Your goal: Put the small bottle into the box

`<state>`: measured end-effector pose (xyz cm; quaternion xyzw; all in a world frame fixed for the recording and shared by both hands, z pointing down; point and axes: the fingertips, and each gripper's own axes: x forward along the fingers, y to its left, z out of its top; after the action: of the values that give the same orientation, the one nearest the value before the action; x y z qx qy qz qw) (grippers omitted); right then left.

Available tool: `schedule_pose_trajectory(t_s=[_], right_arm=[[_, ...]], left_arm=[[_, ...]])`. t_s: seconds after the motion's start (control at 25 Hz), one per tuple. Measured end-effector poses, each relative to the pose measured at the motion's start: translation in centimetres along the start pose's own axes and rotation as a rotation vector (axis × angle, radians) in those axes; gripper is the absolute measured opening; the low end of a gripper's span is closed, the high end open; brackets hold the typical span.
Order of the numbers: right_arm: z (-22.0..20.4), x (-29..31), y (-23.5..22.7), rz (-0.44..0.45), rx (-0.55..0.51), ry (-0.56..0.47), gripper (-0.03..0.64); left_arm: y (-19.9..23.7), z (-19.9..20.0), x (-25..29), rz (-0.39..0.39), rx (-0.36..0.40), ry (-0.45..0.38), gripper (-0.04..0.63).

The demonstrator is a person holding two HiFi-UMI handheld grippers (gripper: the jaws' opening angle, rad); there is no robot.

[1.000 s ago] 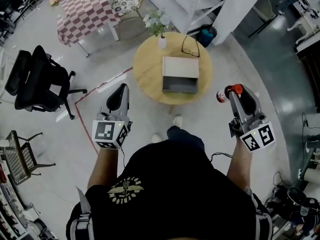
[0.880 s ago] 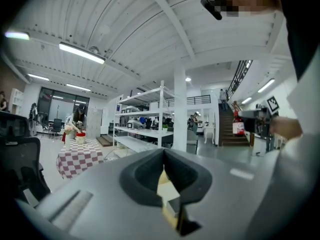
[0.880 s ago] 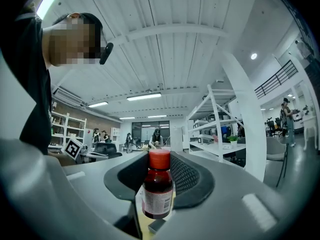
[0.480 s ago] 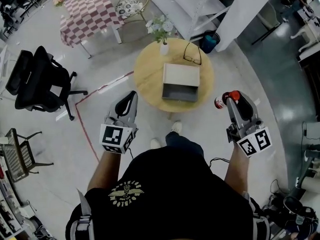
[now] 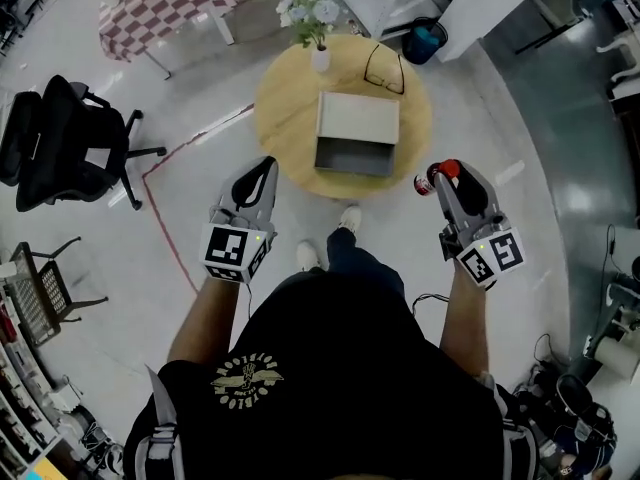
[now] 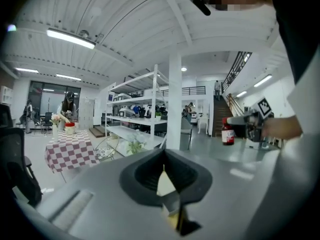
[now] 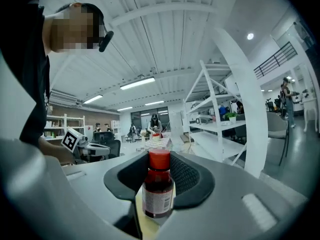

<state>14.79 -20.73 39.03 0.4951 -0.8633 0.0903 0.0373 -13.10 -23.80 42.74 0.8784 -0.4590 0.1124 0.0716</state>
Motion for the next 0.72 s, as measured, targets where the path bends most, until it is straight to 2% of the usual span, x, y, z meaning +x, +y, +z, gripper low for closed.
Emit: schedule_pose_trajectory(t_s=[0.12,0.44,0.72], right_arm=[[-3.9,2.5,-2.0,0.008,0.034,0.065,0.147],[-13.0,8.7,-2.9,0.133,0.029,0.226,0.147],[-21.1,12.3,-5.4,0.195,-0.004,0.395,0.147]], left_arm=[[-0.6,-0.5,2.8,-0.007,-0.023,0.017,0.0],[-2.8,-2.6,8.0,-0.048,-0.012,0.081,0.0],[-2.4,-3.1,10.1,0.0,-0.001,0.103,0.0]])
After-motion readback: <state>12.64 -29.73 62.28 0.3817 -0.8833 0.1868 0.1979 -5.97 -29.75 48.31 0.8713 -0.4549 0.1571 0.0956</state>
